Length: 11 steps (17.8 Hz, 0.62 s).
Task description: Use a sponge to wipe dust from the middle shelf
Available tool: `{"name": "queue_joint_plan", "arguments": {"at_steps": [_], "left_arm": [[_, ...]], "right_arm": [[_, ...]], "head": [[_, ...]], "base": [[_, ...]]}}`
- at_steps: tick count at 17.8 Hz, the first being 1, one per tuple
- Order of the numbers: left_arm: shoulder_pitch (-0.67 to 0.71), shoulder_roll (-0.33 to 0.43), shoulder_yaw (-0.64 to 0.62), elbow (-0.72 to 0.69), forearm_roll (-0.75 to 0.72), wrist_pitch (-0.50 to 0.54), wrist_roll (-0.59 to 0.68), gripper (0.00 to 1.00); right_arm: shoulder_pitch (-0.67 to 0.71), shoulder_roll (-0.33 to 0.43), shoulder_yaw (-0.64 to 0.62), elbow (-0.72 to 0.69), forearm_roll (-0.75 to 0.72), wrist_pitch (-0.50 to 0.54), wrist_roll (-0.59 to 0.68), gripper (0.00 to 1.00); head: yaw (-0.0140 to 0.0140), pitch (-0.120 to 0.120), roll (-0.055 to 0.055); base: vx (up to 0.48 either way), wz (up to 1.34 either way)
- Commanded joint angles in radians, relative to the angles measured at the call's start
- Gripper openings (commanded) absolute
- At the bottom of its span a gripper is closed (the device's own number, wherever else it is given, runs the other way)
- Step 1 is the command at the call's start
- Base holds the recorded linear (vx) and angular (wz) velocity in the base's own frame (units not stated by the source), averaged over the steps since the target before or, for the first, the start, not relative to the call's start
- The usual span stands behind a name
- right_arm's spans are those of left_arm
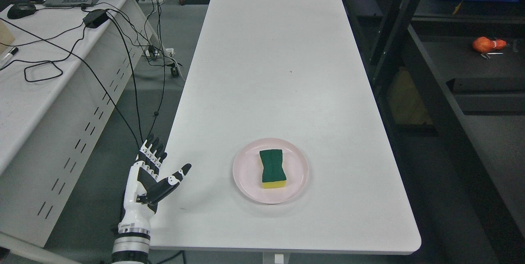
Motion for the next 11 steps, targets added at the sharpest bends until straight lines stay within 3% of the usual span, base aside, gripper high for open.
{"name": "queue_joint_plan", "arguments": {"at_steps": [1, 7, 11], "left_arm": [[-0.001, 0.017, 0.008, 0.000, 0.000, 0.000, 0.001, 0.99], [-0.019, 0.017, 0.014, 0.006, 0.000, 0.000, -0.002, 0.99], [-0.129, 0.029, 0.063, 0.085, -0.002, 0.031, -0.028, 0.99]], "right_arm": [[0.000, -0.017, 0.000, -0.017, 0.000, 0.072, -0.001, 1.00], [0.000, -0.017, 0.000, -0.017, 0.000, 0.072, 0.001, 1.00], [0.000, -0.017, 0.000, -0.017, 0.000, 0.072, 0.001, 1.00]], "head": [[0.0000, 0.000, 0.000], [0.0000, 0.000, 0.000], [0.0000, 0.000, 0.000]], "base": [[0.000, 0.00], [0.000, 0.00], [0.000, 0.00]]}}
